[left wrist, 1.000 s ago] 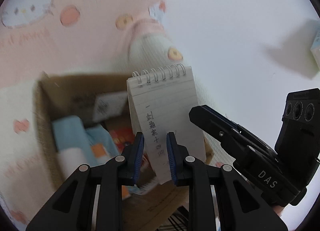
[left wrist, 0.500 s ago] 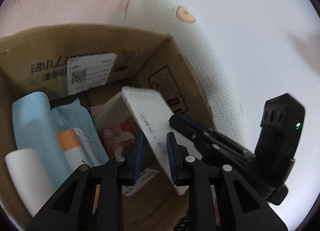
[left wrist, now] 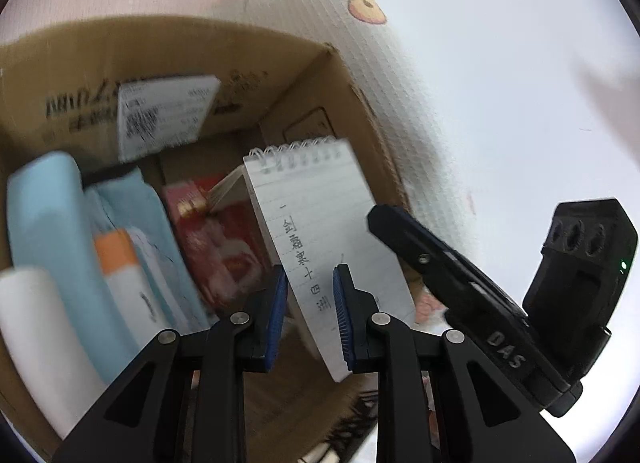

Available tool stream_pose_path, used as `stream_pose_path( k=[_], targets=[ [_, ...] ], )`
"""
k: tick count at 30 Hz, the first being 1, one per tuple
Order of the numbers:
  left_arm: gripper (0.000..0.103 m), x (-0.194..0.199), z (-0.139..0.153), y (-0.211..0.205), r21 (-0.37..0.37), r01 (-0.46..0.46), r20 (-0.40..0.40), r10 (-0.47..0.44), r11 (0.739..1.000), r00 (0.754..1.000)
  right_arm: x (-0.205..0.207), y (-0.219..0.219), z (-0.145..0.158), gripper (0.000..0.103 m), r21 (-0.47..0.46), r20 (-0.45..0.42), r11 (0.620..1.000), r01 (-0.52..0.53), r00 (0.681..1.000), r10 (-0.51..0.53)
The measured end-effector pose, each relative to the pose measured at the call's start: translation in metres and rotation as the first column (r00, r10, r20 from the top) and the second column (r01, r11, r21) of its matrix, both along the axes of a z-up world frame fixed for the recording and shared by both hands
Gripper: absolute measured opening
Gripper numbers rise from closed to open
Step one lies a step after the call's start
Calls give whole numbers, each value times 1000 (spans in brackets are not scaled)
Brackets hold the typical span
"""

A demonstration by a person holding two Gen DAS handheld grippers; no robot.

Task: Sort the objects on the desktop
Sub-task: 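Carry the notepad with both grippers over the cardboard box, then lower the notepad into the box and open both grippers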

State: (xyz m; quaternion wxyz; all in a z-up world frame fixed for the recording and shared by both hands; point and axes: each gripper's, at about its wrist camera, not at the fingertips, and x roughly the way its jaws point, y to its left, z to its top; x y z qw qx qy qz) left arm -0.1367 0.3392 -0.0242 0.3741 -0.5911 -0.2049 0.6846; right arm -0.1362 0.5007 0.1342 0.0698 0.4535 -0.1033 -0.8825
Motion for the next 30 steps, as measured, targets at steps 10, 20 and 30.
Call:
stream_pose_path(
  k=[10, 20, 30],
  targets=[
    [25, 13, 10, 1, -1, 10, 0, -10, 1000, 1000, 16, -4, 20, 17, 62, 24, 998, -7, 1000, 6],
    [23, -28, -19, 11, -108, -35, 89, 45, 994, 995, -49, 3, -38, 9, -50, 172, 998, 27, 985, -18],
    [27, -33, -14, -5, -206, -85, -21, 83, 975, 996, -60, -12, -24, 10, 84, 157, 995, -55, 987, 42]
  ],
)
